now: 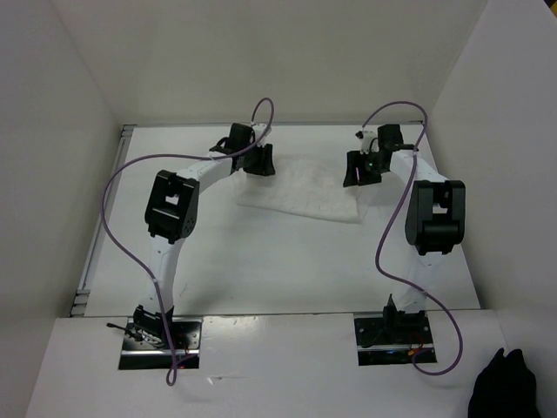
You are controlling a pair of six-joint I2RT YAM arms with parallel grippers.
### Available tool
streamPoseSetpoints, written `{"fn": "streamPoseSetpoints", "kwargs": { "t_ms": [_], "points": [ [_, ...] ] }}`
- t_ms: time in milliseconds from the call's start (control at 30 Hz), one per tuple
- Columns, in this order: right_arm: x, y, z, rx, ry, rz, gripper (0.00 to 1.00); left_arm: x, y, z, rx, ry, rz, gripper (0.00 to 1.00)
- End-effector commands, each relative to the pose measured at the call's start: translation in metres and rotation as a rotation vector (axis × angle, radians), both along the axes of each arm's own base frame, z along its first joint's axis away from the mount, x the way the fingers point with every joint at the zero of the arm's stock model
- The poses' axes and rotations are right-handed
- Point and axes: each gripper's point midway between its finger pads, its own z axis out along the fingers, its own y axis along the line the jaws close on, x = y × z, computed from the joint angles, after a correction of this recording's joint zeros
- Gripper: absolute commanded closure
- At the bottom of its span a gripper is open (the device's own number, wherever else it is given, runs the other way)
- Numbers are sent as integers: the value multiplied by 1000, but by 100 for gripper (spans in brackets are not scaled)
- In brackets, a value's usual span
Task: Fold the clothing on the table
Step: Fold the skirt
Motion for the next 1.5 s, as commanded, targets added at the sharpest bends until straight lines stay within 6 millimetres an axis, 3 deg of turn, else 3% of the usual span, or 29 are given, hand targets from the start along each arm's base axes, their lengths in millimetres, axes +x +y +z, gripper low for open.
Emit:
{"fn": "streamPoseSetpoints", "kwargs": {
  "t_ms": [0,167,200,267,333,433,467,500,600,633,700,767,833,867,1000,1300,1467],
  "points": [
    [-3,3,25,11,-65,37,36,8,9,-6,63,-40,10,42],
    [-7,1,25,-3,-59,38,38,14,8,-10,88,-60,22,43],
    [-10,1,21,3,-43,28,40,13,8,-15,91,-51,21,47],
    [-12,-2,23,13,-36,3,40,12,8,-18,91,-51,21,71],
    [-20,-6,21,19,-7,-14,30,15,12,-19,104,-52,49,99],
    [-27,-12,19,12,29,-64,18,13,16,-25,114,-43,69,100],
    [-28,-16,22,-6,31,-86,17,17,17,-16,113,-68,80,100],
    [-34,-20,22,-6,38,-97,4,14,18,-21,117,-57,79,100],
    [-37,-39,22,-4,55,-161,1,16,21,-3,115,-84,106,75],
    [-41,-43,19,-4,67,-172,1,16,21,0,105,-86,113,58],
    [-43,-54,12,2,89,-209,1,18,23,14,103,-111,125,43],
    [-46,-58,-1,4,130,-219,1,17,25,19,104,-112,143,41],
    [-51,-61,-22,8,196,-230,1,18,25,37,92,-139,145,37],
    [-50,-61,-27,12,209,-237,1,15,25,31,91,-123,150,37],
    [-55,-60,-51,35,277,-237,1,10,29,43,93,-136,159,37],
    [-55,-24,-64,254,352,-121,1,2,55,23,105,-77,205,35],
    [-58,-14,-67,372,381,-72,1,0,55,26,103,-80,206,35]
  ]
}}
